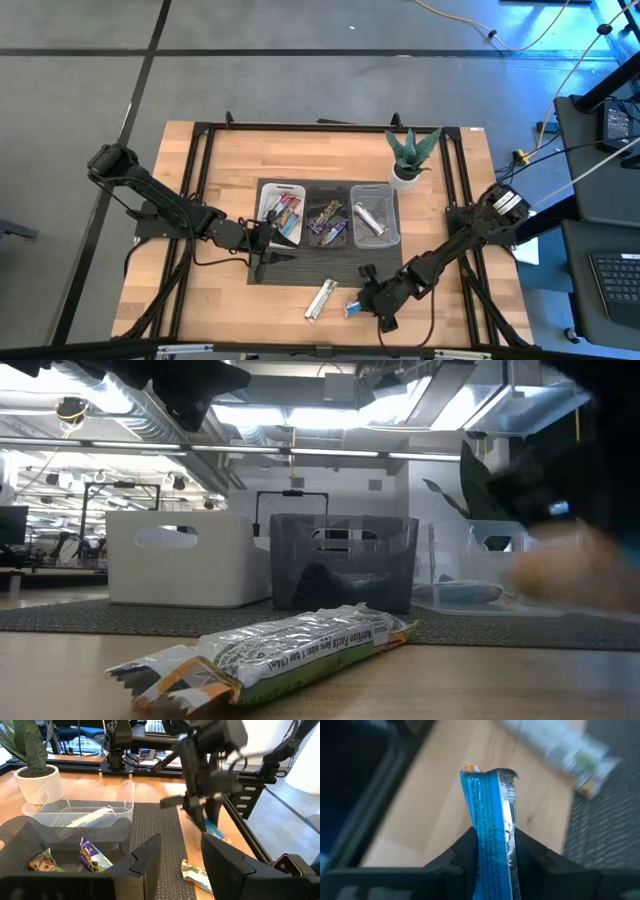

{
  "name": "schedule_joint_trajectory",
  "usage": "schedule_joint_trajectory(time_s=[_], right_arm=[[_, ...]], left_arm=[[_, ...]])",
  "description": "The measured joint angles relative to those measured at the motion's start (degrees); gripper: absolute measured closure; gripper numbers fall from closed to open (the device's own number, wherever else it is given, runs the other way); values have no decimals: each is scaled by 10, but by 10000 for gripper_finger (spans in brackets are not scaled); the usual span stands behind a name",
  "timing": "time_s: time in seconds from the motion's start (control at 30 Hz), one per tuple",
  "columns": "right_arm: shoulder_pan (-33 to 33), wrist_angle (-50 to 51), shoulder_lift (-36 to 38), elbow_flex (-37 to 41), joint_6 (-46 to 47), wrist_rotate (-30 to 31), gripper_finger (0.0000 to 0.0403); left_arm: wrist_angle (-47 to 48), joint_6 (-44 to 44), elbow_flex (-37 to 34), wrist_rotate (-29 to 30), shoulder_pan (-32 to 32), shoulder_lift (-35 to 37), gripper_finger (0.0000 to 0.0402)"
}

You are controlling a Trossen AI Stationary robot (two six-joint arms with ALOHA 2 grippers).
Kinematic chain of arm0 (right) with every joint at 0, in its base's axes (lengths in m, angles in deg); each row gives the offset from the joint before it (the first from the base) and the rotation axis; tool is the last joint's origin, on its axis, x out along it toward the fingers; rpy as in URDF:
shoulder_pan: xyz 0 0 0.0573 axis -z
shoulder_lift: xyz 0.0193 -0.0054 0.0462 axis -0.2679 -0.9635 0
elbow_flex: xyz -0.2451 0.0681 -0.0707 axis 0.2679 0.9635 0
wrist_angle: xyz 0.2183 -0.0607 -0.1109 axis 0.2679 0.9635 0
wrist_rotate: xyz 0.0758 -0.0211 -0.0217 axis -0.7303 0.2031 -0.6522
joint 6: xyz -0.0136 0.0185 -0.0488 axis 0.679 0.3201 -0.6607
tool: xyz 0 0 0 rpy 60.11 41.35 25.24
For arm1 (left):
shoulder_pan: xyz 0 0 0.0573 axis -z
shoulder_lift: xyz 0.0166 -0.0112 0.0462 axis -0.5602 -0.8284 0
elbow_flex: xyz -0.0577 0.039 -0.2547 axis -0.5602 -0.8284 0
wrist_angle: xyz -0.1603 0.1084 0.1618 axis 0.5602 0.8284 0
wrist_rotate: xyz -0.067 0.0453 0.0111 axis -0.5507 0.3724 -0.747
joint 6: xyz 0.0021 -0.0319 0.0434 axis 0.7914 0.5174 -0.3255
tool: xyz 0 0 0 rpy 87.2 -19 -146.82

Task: Pick and place Granola Bars by type
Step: Put the yellow granola bar into the transparent bin

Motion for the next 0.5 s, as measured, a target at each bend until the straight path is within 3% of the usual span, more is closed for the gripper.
schedule_joint_trajectory(time_s=[0.2, 0.5], right_arm=[[23, 68, 81, -1, 60, 36, 298], [69, 332, 218, -2, 223, 279, 299]], left_arm=[[0, 0, 0, 0, 0, 0, 267], [-4, 1, 0, 0, 0, 0, 267]])
